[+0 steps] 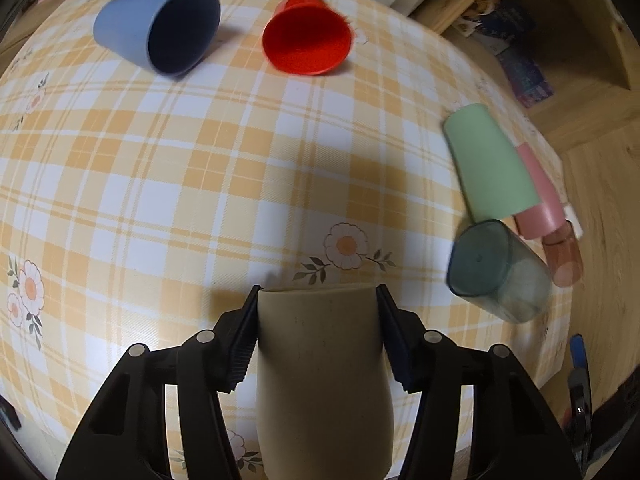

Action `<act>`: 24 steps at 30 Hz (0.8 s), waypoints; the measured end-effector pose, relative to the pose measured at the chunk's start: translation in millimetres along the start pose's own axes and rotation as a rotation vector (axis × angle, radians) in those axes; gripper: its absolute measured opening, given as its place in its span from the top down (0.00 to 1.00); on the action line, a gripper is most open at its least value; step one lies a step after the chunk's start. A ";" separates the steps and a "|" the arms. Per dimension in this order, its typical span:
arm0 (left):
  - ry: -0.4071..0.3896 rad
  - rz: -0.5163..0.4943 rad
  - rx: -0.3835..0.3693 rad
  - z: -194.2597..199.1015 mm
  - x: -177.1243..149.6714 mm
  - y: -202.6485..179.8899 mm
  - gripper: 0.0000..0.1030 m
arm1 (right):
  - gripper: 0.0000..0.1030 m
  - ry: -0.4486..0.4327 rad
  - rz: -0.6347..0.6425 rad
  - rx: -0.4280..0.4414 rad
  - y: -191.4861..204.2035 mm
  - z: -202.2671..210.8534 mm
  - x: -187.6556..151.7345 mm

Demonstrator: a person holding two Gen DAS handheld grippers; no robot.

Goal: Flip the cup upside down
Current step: 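Carry the beige cup with the left tool and lower it upside down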

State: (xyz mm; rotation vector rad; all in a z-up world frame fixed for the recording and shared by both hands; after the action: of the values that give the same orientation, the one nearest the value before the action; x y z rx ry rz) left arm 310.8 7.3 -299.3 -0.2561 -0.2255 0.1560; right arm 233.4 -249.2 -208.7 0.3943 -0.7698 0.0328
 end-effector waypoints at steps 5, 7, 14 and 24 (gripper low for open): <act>-0.086 -0.048 -0.029 31.5 -8.1 4.1 0.48 | 0.15 0.021 0.031 -0.013 4.5 -0.7 -7.8; -0.123 -0.052 -0.034 42.4 -9.8 9.4 0.48 | 0.15 0.027 0.037 -0.006 7.1 -1.1 -10.1; -0.225 -0.071 -0.010 74.0 -18.5 28.6 0.48 | 0.15 0.019 0.064 0.033 23.0 4.3 -11.4; -0.322 -0.090 0.054 98.9 -17.7 53.3 0.49 | 0.15 -0.090 0.046 0.063 36.5 25.6 1.6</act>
State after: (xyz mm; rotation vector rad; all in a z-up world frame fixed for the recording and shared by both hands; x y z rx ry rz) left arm 263.4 78.1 -223.9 -0.1659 -0.5505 0.1134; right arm 211.1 -224.7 -178.8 0.4404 -0.8684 0.0833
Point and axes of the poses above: each gripper's, at about its wrist camera, not at the fingertips, and z roughly against the way its jaws point, y to its left, x to its top, the point moved 10 cm from there along -z, roughly the way its jaws point, and after that the axes turned 3 degrees about x, right-handed, at the moved point
